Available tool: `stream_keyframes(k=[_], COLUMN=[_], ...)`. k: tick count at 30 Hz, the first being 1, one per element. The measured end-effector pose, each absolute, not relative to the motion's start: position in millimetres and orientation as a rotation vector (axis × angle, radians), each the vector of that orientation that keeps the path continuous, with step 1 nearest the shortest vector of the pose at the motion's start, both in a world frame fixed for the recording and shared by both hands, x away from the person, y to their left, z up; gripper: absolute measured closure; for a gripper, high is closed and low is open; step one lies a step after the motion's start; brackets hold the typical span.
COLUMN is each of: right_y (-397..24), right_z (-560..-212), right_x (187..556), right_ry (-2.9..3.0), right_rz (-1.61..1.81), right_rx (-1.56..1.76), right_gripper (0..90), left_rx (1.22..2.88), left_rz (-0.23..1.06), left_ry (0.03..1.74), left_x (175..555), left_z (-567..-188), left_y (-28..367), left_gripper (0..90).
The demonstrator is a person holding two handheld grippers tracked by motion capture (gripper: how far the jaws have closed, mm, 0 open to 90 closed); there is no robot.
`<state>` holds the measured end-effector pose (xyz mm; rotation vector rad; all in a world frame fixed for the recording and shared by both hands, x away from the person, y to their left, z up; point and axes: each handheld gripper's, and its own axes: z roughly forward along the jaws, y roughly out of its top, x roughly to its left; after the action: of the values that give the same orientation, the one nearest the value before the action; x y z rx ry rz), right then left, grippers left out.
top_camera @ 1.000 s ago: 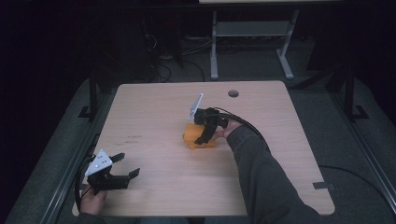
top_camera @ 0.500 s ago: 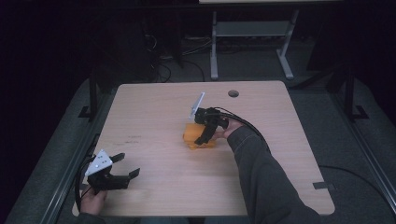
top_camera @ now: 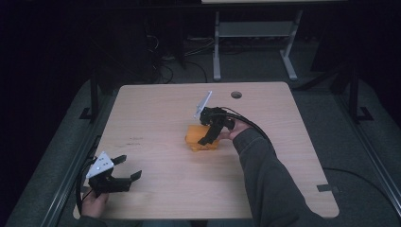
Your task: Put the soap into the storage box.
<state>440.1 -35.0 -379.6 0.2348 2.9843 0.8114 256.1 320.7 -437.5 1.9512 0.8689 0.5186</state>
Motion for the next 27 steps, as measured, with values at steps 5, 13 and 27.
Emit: stream_keyframes(k=[5,13,27], right_y=[-41.6,-52.2,-72.5], right_z=[-375.9,-372.4,-364.0], right_x=[439.0,436.7,429.6], right_ry=[2.973,2.954,2.919], right_rz=[0.835,0.894,0.916], right_rx=[0.253,0.284,0.336], right_gripper=[14.5,14.2,14.2], left_rx=[1.949,1.933,1.939], left_rz=[0.521,0.515,0.516], left_ry=[0.869,0.877,0.881], left_x=[256.3,255.7,255.8], left_z=[-437.7,-438.1,-438.1], left_y=[320.7,319.4,319.0], left_gripper=[14.3,14.3,14.3])
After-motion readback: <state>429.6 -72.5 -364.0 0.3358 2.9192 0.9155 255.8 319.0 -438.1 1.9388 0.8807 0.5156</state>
